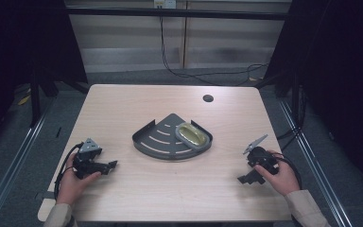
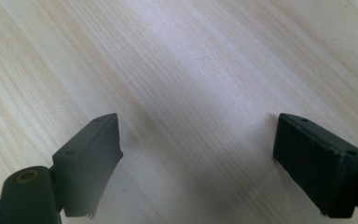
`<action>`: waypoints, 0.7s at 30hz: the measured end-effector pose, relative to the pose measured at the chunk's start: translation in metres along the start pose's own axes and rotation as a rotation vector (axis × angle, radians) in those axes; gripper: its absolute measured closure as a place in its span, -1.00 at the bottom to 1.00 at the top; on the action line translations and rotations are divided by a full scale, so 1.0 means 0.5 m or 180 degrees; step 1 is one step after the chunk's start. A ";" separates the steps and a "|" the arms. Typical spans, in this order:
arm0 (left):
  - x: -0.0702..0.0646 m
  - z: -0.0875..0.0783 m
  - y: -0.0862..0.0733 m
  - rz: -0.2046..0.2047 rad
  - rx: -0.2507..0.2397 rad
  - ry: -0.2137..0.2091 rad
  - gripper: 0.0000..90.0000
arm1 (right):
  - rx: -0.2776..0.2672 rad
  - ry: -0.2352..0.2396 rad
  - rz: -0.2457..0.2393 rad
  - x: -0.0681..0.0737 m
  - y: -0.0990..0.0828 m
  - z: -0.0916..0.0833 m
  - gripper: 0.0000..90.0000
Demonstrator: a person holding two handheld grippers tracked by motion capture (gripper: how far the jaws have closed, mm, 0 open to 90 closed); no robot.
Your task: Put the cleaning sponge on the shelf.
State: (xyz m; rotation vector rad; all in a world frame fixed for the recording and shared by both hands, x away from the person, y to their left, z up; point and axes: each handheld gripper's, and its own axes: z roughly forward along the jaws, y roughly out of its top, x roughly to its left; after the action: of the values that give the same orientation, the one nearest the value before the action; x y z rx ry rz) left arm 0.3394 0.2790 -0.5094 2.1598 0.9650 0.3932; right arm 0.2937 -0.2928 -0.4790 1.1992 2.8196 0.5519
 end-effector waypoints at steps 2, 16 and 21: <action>0.000 0.000 0.000 0.0007 0.0005 0.0001 -0.67 | -0.0057 -0.0010 -0.0001 0.002 -0.005 0.000 -0.69; 0.000 -0.001 0.000 0.0012 0.0008 0.0001 -0.67 | -0.0669 -0.0224 -0.0144 0.012 -0.056 0.011 -0.76; 0.000 -0.001 0.000 0.0015 0.0008 0.0003 -0.67 | -0.0843 -0.0214 -0.0121 0.012 -0.068 0.014 -0.78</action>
State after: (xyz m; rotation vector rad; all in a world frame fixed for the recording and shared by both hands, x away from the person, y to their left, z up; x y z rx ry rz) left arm 0.3391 0.2794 -0.5092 2.1648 0.9616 0.3954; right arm 0.2670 -0.3080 -0.4964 1.0900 2.6047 0.8342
